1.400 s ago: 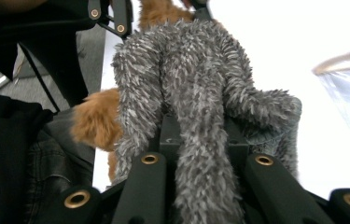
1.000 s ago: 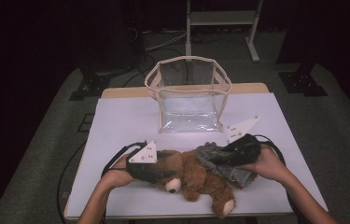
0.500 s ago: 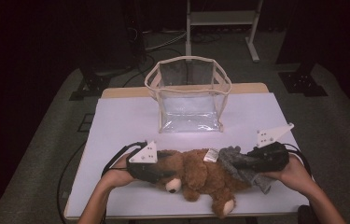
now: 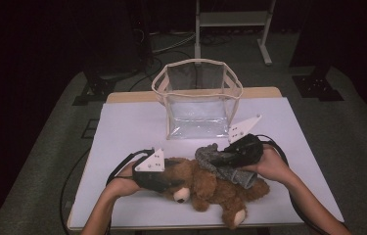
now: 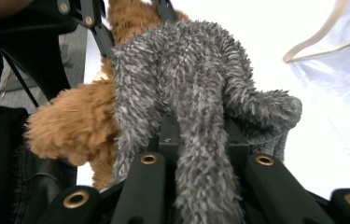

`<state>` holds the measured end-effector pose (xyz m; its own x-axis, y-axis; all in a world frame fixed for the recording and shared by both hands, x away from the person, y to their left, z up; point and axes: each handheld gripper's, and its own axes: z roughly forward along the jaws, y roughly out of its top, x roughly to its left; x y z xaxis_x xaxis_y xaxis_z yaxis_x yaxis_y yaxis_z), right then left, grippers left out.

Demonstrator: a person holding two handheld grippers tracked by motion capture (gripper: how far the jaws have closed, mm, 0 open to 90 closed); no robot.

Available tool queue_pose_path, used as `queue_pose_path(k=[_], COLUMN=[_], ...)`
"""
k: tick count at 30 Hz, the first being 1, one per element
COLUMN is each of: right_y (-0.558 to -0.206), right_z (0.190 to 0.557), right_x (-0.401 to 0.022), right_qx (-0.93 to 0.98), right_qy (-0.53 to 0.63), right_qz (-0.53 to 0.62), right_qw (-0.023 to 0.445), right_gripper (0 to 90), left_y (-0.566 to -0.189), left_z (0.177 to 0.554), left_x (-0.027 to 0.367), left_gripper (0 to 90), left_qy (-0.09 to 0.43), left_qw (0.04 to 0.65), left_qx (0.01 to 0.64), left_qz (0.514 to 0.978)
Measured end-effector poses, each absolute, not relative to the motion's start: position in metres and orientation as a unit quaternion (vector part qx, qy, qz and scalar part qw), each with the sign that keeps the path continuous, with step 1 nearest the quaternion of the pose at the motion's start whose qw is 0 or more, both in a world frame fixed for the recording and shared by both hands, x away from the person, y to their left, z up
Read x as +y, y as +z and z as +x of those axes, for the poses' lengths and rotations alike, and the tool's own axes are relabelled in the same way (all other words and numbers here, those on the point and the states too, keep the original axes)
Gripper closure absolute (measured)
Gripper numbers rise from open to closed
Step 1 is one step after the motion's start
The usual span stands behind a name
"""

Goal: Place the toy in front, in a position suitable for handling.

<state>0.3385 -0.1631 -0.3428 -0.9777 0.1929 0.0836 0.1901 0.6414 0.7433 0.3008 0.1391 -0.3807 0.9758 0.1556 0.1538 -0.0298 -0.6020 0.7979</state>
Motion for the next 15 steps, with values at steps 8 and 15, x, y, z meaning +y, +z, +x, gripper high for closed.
queue_pose_path(k=[8, 15], right_y=[-0.363, -0.365], right_z=[0.333, 0.326], right_x=[-0.171, -0.171], right_qx=[0.894, 0.894], right_qy=[0.428, 0.431], right_qz=[0.126, 0.123], right_qw=[-0.024, -0.017], right_gripper=[75.1, 75.0], left_y=[-0.38, -0.379], left_z=[0.302, 0.304], left_x=[0.139, 0.142], left_gripper=[39.6, 29.3], left_qy=[0.092, 0.083], left_qw=[0.452, 0.459], left_qx=[0.042, 0.053], left_qz=[0.886, 0.883])
